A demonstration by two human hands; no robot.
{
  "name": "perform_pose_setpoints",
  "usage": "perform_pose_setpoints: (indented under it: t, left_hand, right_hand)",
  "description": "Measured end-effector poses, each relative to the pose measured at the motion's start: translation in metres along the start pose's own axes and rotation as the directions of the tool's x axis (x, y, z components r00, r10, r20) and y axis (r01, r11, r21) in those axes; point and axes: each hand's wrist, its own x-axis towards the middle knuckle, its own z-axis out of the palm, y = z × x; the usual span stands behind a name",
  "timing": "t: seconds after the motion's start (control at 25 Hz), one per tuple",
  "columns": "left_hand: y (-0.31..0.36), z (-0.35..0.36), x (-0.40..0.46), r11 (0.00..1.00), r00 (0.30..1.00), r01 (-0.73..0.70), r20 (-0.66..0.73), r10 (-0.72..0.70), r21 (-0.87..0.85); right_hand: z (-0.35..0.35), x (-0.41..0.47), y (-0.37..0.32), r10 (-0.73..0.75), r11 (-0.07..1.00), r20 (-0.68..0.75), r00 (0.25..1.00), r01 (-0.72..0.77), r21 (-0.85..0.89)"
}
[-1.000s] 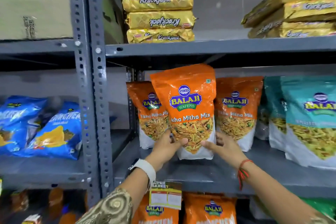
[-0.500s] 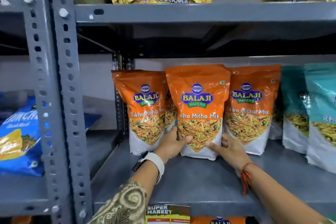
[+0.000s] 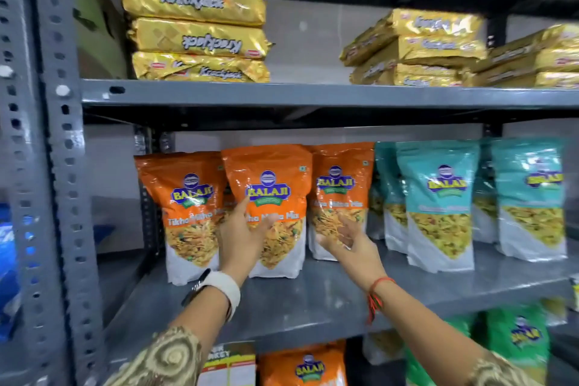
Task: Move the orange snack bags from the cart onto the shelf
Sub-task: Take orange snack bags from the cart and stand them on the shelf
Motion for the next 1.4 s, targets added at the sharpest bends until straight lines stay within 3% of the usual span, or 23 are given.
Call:
perform_pose_setpoints:
  t: [0.16,0.28,0.48,0.72,0.92,1.0,1.08,1.2,1.28,1.32,1.4]
  left_hand:
    - [0.083,0.045,-0.028,0.977,0.990,-0.015,0.130,0.044,-0.211]
    - [0.158,0.103,-0.076,0.895,0.954,0.050,0.285,0.088,-0.442]
    - [0.261,0.216,-0.209,0.778,0.829,0.174,0.516,0.215,-0.604]
    - [0.360,0.335,-0.433,0.691,0.528,0.438,0.787,0.320,-0.575]
    - [0.405,0.396,-0.671,0.754,0.105,0.524,0.909,0.404,-0.396]
    - [0.400,0.420,-0.764,0.820,-0.056,0.500,0.934,0.353,-0.280]
    - [0.381,0.445,-0.844,0.880,-0.173,0.441,0.945,0.276,-0.176]
    - [0.339,0.479,-0.937,0.952,-0.359,0.306,0.922,0.141,-0.026]
    - [0.307,0.508,-0.992,0.986,-0.436,0.158,0.900,0.029,0.045]
    - [0.290,0.522,-1.013,0.995,-0.456,0.083,0.890,-0.013,0.057]
    - [0.263,0.547,-1.042,0.997,-0.482,-0.043,0.872,-0.081,0.069]
  right_hand:
    - [-0.079,-0.038,-0.046,-0.073,0.990,-0.172,0.982,0.092,0.107]
    - [-0.162,-0.080,-0.066,-0.109,0.985,-0.316,0.942,0.145,0.094]
    - [-0.311,-0.190,-0.064,-0.140,0.989,-0.516,0.845,0.147,-0.028]
    - [-0.473,-0.385,-0.019,-0.031,0.993,-0.747,0.664,-0.067,-0.101]
    - [-0.590,-0.607,0.040,0.121,0.915,-0.910,0.397,-0.400,-0.053]
    - [-0.628,-0.695,0.073,0.218,0.827,-0.941,0.260,-0.561,0.037]
    - [-0.657,-0.779,0.112,0.347,0.706,-0.926,0.147,-0.692,0.154]
    - [-0.678,-0.872,0.176,0.629,0.356,-0.773,0.075,-0.913,0.201]
    - [-0.689,-0.921,0.234,0.845,0.091,-0.534,0.018,-0.990,0.110]
    - [-0.692,-0.938,0.262,0.902,-0.014,-0.430,-0.034,-0.999,0.050]
    - [-0.698,-0.956,0.304,0.923,-0.160,-0.355,-0.149,-0.987,-0.004]
